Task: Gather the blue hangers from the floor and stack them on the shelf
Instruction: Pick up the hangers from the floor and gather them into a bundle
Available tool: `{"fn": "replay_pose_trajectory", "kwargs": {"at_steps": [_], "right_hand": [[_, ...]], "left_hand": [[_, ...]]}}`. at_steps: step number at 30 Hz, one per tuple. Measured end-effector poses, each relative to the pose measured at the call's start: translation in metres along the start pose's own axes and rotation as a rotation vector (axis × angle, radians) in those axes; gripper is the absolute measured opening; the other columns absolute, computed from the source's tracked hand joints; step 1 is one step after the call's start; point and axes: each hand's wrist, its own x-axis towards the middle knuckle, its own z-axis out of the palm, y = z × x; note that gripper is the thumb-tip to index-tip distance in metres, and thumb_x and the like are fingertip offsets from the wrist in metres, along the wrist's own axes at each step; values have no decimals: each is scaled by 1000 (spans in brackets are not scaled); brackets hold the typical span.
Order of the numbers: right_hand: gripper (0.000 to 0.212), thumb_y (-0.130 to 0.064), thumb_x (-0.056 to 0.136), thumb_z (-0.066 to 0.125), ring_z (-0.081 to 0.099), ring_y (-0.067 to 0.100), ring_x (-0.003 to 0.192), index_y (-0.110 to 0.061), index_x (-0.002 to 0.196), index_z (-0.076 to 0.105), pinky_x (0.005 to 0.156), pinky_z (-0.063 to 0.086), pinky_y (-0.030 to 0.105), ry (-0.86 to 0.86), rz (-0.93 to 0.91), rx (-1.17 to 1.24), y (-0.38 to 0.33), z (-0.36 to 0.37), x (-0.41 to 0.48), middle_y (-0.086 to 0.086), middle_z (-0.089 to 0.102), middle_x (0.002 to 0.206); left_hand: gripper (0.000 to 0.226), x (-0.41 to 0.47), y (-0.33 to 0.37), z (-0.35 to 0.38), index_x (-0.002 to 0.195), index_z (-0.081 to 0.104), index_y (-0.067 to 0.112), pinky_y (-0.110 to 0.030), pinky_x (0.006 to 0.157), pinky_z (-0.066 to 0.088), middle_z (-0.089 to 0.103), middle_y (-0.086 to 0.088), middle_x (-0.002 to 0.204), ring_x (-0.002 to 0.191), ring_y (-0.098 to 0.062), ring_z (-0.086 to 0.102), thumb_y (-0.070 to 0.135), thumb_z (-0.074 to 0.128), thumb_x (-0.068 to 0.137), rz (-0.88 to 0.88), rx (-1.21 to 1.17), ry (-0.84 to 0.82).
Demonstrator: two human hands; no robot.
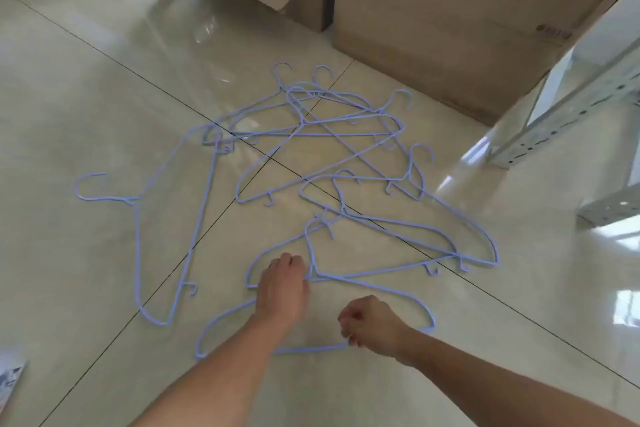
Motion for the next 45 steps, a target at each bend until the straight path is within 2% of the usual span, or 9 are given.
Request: {"fn": "replay_pose_trajectory", "kwargs": {"at_steps": [6, 9, 13, 16, 21, 31, 36, 41, 45], "right_hand": [[17, -2, 89, 56, 62, 15, 54, -9, 82, 69, 56, 51, 25, 21, 8, 166, -14, 5, 16, 8, 69, 72], [15, -3, 92, 56, 64, 15, 56, -7, 87, 68, 57, 54, 24, -2, 44, 270, -19, 5, 3, 10, 71, 76], [17, -11, 96, 58, 67, 17, 63, -1, 102, 70, 61, 55, 25, -31, 48, 354, -24, 1, -19, 9, 73, 81], [22, -13, 95, 60, 68, 18, 71, 2, 107, 71, 66, 55, 28, -147, -15, 263, -30, -7, -37, 7, 75, 86], [22, -11, 97, 63, 69, 24, 79, 6, 110, 69, 65, 58, 28, -320, -137, 327, -49, -54, -49, 15, 74, 98], [4, 0, 94, 61, 61, 17, 49, 3, 96, 63, 39, 54, 22, 580, 24, 882, -74, -151, 90, 13, 63, 66], [18, -15, 91, 69, 57, 22, 43, -2, 83, 58, 50, 53, 31, 857, 161, 898, -83, -151, 136, 10, 61, 55], [22, -22, 85, 71, 60, 24, 44, -3, 76, 65, 49, 57, 31, 978, 220, 907, -80, -150, 150, 14, 71, 69], [12, -16, 79, 62, 56, 25, 44, -4, 76, 62, 53, 58, 34, 953, 229, 935, -84, -149, 144, 11, 63, 60]], "left_hand": [[20, 10, 12, 14, 105, 57, 18, -36, 84, 42, 61, -4, 107, 100, -25, 57, 30, 46, 94, -7, 64, 39], [14, 5, 17, -2, 93, 52, 16, -37, 72, 45, 67, -7, 93, 88, -30, 63, 29, 48, 92, -85, -187, -4], [12, -5, 24, -50, 69, 57, 16, -28, 53, 40, 61, -7, 65, 54, -21, 53, 21, 54, 81, -118, -677, -476], [11, -25, 21, -94, 72, 56, 11, -22, 44, 30, 47, -2, 55, 42, -15, 41, 12, 52, 81, -159, -925, -745], [25, -41, -7, -149, 69, 54, 13, -18, 40, 19, 48, -3, 57, 37, -11, 30, 17, 51, 93, -195, -1220, -562], [25, 0, 11, -186, 75, 52, 12, -19, 39, 11, 34, 2, 53, 35, -6, 21, 25, 51, 97, -166, -1556, -276], [24, 15, 31, -177, 76, 51, 12, -17, 37, 13, 35, 3, 51, 34, -6, 21, 27, 54, 95, -150, -1562, -197], [23, 16, 39, -171, 77, 53, 12, -17, 38, 12, 34, 3, 52, 35, -6, 21, 29, 57, 93, -165, -1588, -177], [23, 17, 33, -179, 76, 54, 12, -16, 37, 12, 35, 3, 51, 34, -5, 22, 28, 57, 92, -172, -1590, -159]]}}
